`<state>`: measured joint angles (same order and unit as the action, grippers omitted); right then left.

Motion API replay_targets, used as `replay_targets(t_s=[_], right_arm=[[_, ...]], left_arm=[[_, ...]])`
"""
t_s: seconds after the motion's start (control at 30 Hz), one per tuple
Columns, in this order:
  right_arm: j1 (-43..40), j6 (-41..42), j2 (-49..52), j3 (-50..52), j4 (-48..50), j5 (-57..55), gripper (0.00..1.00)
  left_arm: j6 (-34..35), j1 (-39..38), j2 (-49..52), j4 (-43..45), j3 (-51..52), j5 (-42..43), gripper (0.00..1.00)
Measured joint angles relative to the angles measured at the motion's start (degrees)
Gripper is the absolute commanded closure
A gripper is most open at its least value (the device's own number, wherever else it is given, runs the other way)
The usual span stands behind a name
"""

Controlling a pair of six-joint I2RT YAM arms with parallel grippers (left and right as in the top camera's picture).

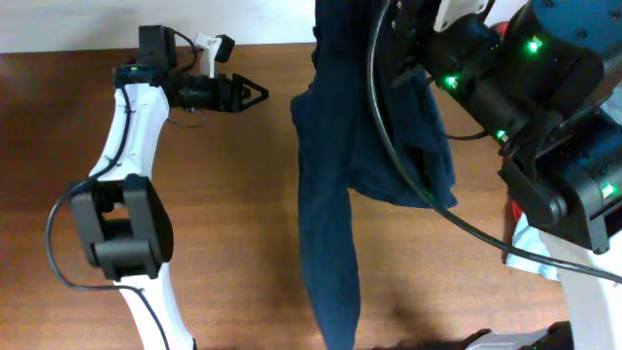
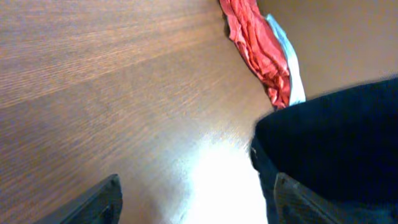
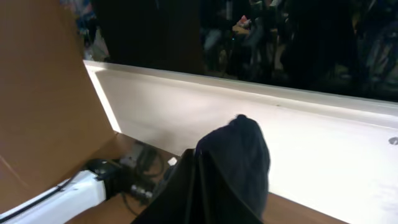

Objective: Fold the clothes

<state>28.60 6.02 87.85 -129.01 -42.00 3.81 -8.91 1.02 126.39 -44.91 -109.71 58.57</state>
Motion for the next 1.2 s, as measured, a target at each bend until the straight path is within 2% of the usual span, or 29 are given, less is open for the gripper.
replay_targets(t_s=[0.33, 0.57, 0.73, 0.8, 1.2], right_arm=[[0.00, 0.00, 0.00, 0.00, -0.04, 0.44, 0.96], [0.00, 0.00, 0.00, 0.00, -0.26, 0.44, 0.96], [0.00, 0.00, 0.00, 0.00, -1.53, 0.44, 0.96], [0.00, -0.02, 0.00, 0.00, -1.60, 0.44, 0.96], [0.00, -0.09, 0.00, 0.00, -1.64, 2.67, 0.96]], left_arm=[[6.27, -3.89, 8.22, 15.80, 0.04, 11.54, 0.13], [11.28, -9.64, 9.40, 25.49, 0.20, 14.60, 0.13], [15.37, -10.25, 9.40, 34.16, 0.24, 17.05, 0.13], [17.09, -9.92, 9.40, 37.09, 0.26, 17.79, 0.08], [20.98, -10.34, 9.40, 42.62, 0.26, 19.82, 0.01]])
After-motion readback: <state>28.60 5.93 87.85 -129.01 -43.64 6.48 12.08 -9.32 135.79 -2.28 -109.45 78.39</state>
